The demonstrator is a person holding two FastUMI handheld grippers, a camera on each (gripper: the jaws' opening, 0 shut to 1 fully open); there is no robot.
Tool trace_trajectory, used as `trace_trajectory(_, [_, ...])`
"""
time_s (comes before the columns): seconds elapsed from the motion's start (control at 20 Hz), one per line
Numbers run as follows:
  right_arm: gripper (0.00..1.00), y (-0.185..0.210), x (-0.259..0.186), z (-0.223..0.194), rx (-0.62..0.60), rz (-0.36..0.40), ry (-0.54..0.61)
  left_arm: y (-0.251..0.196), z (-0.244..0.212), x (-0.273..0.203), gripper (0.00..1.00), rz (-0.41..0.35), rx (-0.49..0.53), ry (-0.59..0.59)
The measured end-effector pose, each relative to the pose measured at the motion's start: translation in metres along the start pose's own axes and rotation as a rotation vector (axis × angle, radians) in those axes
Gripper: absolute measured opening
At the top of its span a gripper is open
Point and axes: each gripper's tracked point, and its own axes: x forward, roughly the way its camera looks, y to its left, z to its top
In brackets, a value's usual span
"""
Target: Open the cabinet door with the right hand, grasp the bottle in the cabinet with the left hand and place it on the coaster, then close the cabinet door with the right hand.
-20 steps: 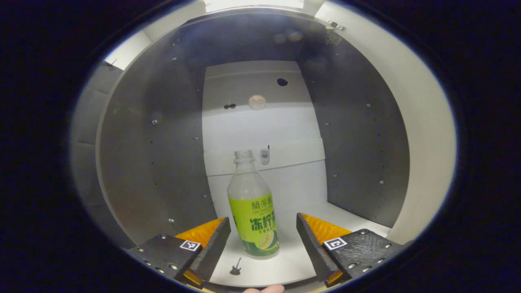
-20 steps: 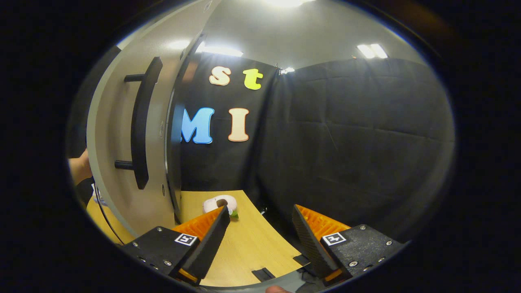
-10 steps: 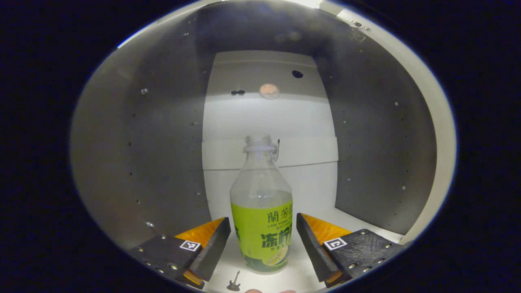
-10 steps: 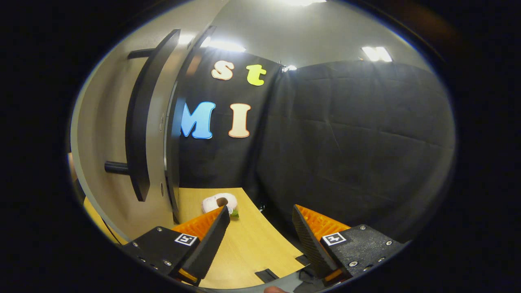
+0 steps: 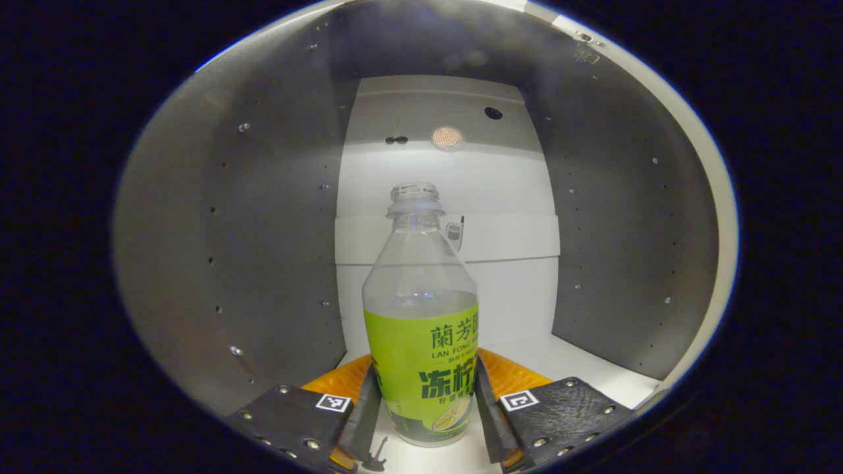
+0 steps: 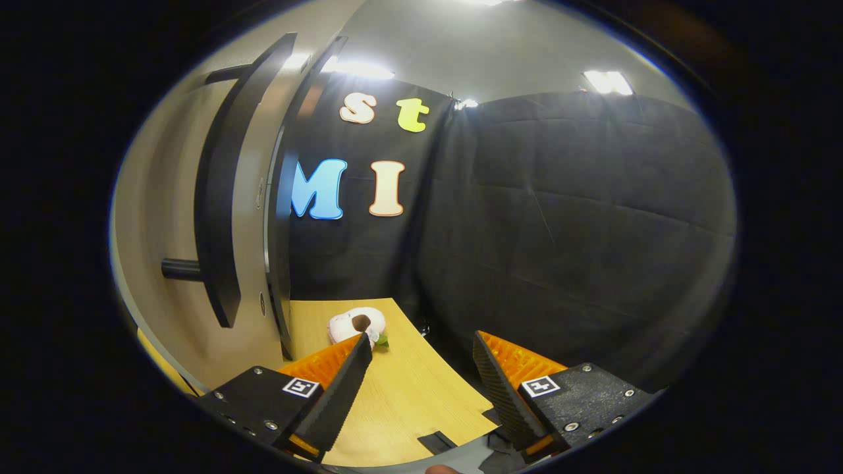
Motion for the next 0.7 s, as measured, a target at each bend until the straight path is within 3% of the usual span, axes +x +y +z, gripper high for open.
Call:
trace_trajectory(0.1, [0.96, -0.001, -0.001, -0.001, -0.004, 0.006, -0.003, -0.005, 0.008, -0.004, 0.67, -0.038, -0.054, -0.008])
trace_trajectory(0.2, [0.95, -0.003, -0.005, 0.002, 0.010, 0.011, -0.024, -0.002, 0.015, -0.005, 0.63, -0.025, -0.043, -0.020])
trace_trajectory(0.3, [0.95, -0.002, -0.008, 0.002, 0.040, 0.048, -0.035, -0.003, 0.014, -0.005, 0.67, -0.025, -0.038, -0.031])
trace_trajectory(0.4, [0.96, -0.006, -0.013, -0.001, 0.040, 0.080, -0.038, -0.007, 0.013, -0.003, 0.62, -0.061, -0.053, -0.039])
trace_trajectory(0.6, [0.96, -0.011, -0.024, -0.004, 0.019, 0.152, -0.054, -0.004, 0.013, -0.002, 0.63, -0.030, -0.035, -0.073])
trace_trajectory(0.7, [0.96, -0.013, -0.028, -0.007, 0.017, 0.191, -0.056, -0.005, 0.015, -0.002, 0.64, -0.051, -0.048, -0.085])
